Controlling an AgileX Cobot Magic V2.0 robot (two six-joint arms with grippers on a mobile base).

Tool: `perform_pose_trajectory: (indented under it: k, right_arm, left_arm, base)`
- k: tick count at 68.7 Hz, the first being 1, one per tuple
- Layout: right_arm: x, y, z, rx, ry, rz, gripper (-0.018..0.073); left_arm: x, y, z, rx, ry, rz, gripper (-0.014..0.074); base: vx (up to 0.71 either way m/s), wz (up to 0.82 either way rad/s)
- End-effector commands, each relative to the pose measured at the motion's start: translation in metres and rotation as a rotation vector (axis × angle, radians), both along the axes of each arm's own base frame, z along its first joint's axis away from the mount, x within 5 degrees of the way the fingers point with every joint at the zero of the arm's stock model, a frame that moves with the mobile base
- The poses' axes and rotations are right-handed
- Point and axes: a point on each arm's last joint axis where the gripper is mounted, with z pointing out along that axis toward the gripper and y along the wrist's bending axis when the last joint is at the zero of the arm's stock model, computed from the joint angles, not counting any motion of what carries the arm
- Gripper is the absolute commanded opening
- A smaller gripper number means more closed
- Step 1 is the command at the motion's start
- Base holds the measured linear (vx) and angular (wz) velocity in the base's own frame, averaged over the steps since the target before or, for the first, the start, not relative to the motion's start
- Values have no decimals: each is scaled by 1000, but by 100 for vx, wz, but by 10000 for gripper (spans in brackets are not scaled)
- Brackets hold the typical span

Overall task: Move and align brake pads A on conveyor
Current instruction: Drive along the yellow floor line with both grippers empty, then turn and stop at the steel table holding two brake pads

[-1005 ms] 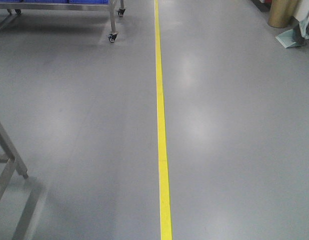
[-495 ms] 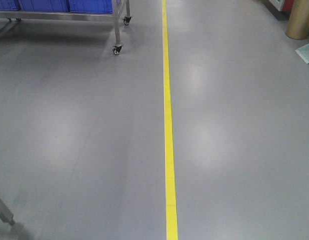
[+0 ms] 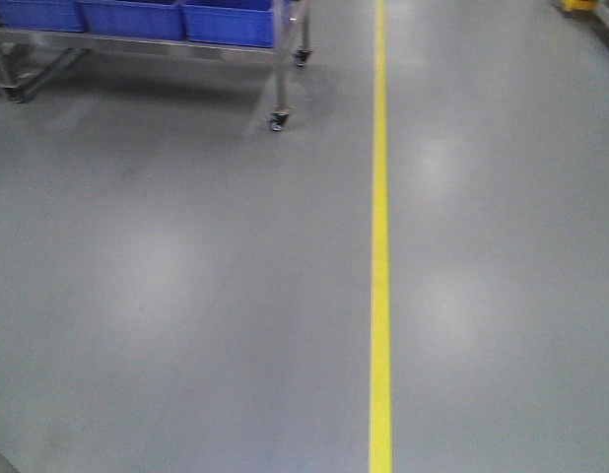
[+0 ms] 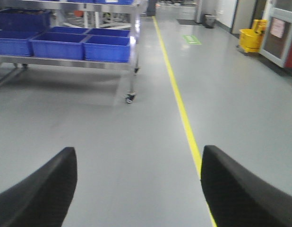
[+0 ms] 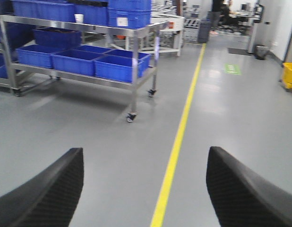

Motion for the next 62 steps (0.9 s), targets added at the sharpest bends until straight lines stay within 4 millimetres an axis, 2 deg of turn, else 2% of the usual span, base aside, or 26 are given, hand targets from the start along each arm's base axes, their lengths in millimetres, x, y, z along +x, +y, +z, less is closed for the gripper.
perform_pose_trajectory:
  k: [1, 18, 62]
  right_arm:
    - [0, 0, 15, -3, -89, 3, 526]
    - [0, 0, 15, -3, -89, 3, 526]
    - [0, 0, 14, -4, -89, 3, 526]
  left_arm:
    - [1, -2, 14, -10, -79, -19, 534]
    - [1, -2, 14, -10, -79, -19, 534]
    - [1, -2, 14, -10, -79, -19, 534]
  base:
    - [44, 44]
    - [40, 66]
    - [27, 96]
